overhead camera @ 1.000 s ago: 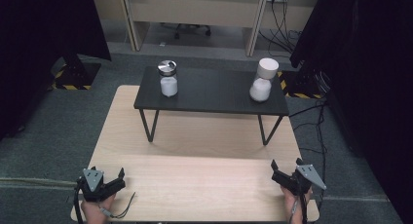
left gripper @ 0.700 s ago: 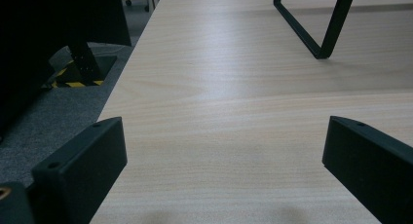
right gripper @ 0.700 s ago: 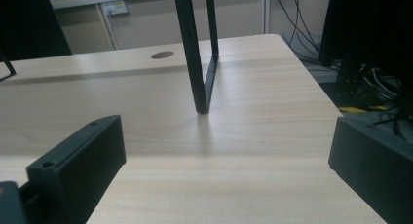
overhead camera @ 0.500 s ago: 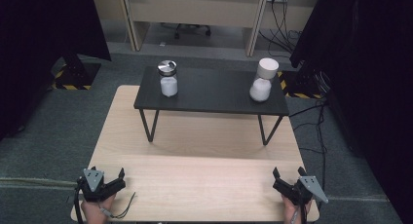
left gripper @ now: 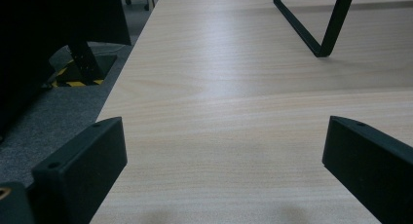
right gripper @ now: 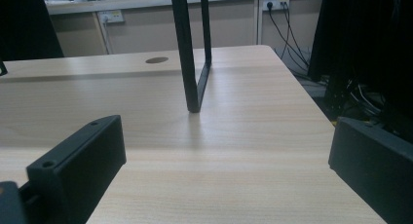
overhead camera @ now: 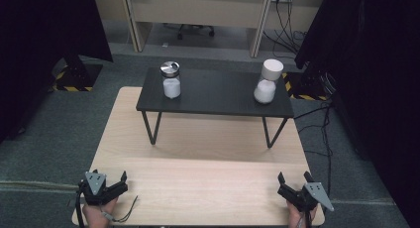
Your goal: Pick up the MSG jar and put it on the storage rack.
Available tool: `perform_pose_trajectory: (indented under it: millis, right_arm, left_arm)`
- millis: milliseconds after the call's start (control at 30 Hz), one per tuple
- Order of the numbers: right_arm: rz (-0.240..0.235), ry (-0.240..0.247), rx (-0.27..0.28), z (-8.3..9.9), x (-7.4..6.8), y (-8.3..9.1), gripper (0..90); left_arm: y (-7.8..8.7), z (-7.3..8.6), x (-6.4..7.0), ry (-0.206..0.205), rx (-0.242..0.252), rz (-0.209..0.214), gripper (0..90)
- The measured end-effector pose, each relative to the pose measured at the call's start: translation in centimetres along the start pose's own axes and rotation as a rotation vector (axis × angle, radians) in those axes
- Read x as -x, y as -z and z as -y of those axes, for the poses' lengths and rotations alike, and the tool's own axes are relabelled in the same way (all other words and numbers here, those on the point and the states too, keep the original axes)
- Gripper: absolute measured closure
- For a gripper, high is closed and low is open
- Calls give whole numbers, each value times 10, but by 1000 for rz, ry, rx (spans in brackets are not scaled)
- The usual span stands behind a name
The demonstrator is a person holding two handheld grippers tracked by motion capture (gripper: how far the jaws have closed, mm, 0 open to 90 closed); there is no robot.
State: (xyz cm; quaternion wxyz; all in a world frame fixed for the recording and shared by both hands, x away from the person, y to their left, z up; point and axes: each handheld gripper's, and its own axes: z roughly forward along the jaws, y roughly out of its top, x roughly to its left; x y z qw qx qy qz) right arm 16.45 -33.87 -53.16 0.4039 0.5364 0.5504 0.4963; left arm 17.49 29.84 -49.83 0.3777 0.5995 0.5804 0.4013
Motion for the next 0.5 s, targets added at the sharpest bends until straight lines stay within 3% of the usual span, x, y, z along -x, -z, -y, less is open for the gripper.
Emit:
perform_pose_trajectory:
  millis: [167, 500]
  right_arm:
    - [38, -26, 30, 5, -5, 3, 3]
    - [51, 6, 6, 3, -10, 3, 3]
  left_arm:
    - [0, 1, 0, 4, 3, -3, 14]
    - [2, 1, -2, 20, 6, 7, 12]
